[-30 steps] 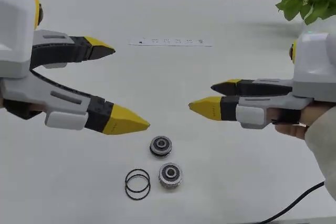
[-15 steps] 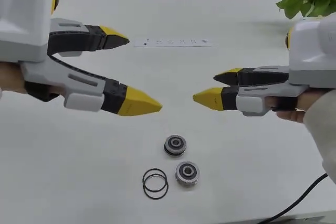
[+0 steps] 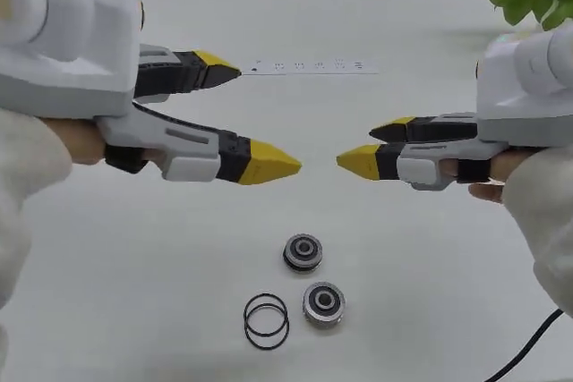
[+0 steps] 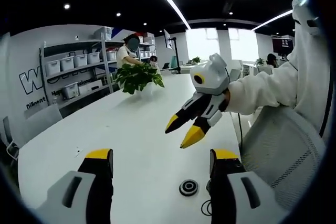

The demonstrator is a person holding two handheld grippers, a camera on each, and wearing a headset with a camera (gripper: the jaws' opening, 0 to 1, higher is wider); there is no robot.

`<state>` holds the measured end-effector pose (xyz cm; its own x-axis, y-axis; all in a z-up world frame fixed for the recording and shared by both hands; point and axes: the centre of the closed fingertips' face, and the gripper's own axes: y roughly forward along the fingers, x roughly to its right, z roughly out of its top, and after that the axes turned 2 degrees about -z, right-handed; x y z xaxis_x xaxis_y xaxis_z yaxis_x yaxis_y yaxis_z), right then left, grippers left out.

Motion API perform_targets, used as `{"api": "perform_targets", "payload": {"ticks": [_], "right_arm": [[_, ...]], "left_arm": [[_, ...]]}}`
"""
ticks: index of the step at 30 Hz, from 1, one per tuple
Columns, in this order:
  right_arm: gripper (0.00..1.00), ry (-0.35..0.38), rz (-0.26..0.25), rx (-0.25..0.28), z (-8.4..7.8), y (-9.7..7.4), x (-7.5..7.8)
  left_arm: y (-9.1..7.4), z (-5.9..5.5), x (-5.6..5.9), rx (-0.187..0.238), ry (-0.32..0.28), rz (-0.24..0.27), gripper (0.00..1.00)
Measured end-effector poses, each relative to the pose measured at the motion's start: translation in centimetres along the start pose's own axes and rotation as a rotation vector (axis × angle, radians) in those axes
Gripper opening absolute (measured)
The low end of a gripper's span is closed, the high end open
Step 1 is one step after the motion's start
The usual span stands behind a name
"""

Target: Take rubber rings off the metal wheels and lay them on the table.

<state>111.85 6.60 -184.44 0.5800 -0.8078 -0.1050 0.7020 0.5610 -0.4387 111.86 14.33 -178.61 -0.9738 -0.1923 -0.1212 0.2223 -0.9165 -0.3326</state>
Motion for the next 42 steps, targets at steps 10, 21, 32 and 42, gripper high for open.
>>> {"api": "perform_targets", "payload": {"ticks": [10, 21, 32, 42], "right_arm": [[0.40, -0.003, 0.088, -0.060, -4.3, 1.4, -0.4], [0.42, -0.090, 0.199, -0.212, -10.0, 2.8, -3.1], [0.43, -0.143, 0.200, -0.241, -11.0, 3.6, -3.7], [0.39, -0.175, 0.238, -0.241, -11.1, 3.9, -4.6]], "left_arm": [[3.2, -3.9, 1.5, 0.034, -0.054, -0.037, 0.65], [5.4, -10.5, 3.9, -0.125, -0.084, -0.089, 0.47], [6.6, -12.3, 6.1, -0.166, -0.070, -0.141, 0.28], [7.4, -12.8, 7.0, -0.176, -0.034, -0.168, 0.15]]}}
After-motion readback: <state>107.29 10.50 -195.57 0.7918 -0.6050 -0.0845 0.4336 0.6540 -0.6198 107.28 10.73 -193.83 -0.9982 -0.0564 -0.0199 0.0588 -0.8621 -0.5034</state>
